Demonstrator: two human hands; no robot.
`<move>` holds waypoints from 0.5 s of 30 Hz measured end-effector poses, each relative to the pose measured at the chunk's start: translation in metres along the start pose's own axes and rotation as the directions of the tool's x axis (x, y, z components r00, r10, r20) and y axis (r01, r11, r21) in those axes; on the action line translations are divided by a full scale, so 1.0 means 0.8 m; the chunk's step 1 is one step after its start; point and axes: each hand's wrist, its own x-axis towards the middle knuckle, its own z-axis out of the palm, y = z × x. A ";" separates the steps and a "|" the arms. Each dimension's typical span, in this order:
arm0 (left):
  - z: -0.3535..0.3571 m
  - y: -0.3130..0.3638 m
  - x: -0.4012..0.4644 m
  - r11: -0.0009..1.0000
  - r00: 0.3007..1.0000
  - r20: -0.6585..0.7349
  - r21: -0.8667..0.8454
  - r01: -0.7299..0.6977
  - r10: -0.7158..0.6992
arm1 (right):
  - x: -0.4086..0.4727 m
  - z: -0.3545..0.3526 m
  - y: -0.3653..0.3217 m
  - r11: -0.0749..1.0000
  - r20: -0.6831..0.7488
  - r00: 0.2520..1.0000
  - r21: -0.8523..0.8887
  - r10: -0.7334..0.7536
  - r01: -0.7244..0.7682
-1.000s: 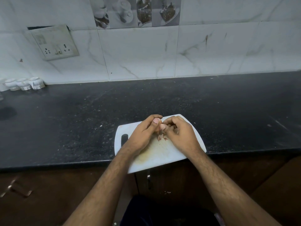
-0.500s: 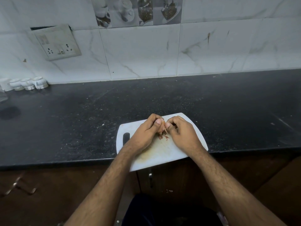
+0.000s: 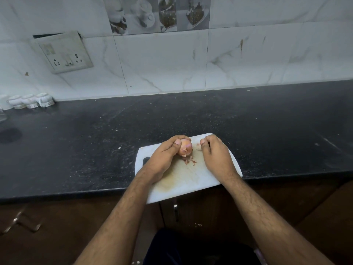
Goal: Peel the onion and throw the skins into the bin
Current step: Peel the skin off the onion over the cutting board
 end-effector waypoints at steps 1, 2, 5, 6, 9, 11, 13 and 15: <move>-0.001 -0.001 0.000 1.000 1.000 -0.012 -0.007 -0.004 0.004 | -0.001 -0.001 0.000 1.000 -0.002 1.000 0.013 0.004 -0.004; -0.002 -0.001 0.000 1.000 1.000 -0.022 -0.008 -0.007 0.007 | -0.001 -0.002 0.001 1.000 0.000 1.000 0.029 0.005 -0.005; -0.001 -0.001 -0.001 1.000 1.000 -0.026 -0.013 -0.014 0.014 | -0.004 -0.001 -0.001 0.999 0.024 0.999 0.046 -0.021 0.020; 0.000 -0.001 -0.001 1.000 0.999 -0.030 -0.016 -0.012 0.012 | -0.004 0.000 -0.002 0.999 0.026 0.999 0.042 -0.034 0.033; 0.001 -0.004 0.000 1.000 0.999 -0.047 -0.010 -0.015 0.015 | -0.006 -0.003 -0.007 0.995 0.016 0.998 0.079 -0.059 0.058; 0.001 -0.006 0.001 0.999 0.998 -0.047 -0.011 -0.031 0.030 | -0.008 -0.006 -0.008 0.987 0.001 0.995 0.124 -0.101 0.100; 0.003 -0.006 0.002 0.999 0.998 -0.037 -0.017 -0.051 0.050 | -0.012 -0.008 -0.010 0.976 0.008 0.986 0.147 -0.165 0.162; 0.004 -0.003 0.000 0.998 0.998 -0.026 -0.010 -0.057 0.057 | -0.016 -0.009 -0.012 0.964 0.018 0.975 0.155 -0.223 0.218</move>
